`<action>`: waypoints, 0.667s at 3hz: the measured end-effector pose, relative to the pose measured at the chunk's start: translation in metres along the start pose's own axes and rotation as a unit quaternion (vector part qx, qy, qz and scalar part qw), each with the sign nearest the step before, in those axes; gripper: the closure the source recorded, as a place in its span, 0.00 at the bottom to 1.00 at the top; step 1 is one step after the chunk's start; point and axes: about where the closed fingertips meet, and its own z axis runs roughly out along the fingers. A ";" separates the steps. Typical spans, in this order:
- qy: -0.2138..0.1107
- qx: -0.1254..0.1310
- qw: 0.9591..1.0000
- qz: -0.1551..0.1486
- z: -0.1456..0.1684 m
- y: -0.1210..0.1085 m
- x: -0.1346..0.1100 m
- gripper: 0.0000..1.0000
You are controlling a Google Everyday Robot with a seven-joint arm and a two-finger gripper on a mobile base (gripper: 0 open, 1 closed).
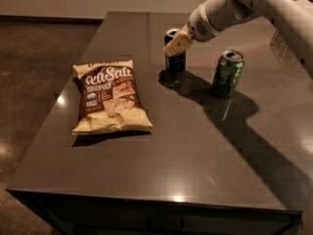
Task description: Move pepsi can near brown chip bag
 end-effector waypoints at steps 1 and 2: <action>0.004 -0.025 1.000 -0.018 -0.007 0.022 0.008 1.00; 0.008 -0.047 0.998 -0.028 -0.007 0.042 0.015 0.82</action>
Offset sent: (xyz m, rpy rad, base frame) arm -0.0640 0.0136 -0.0162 -0.0120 0.0541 0.1473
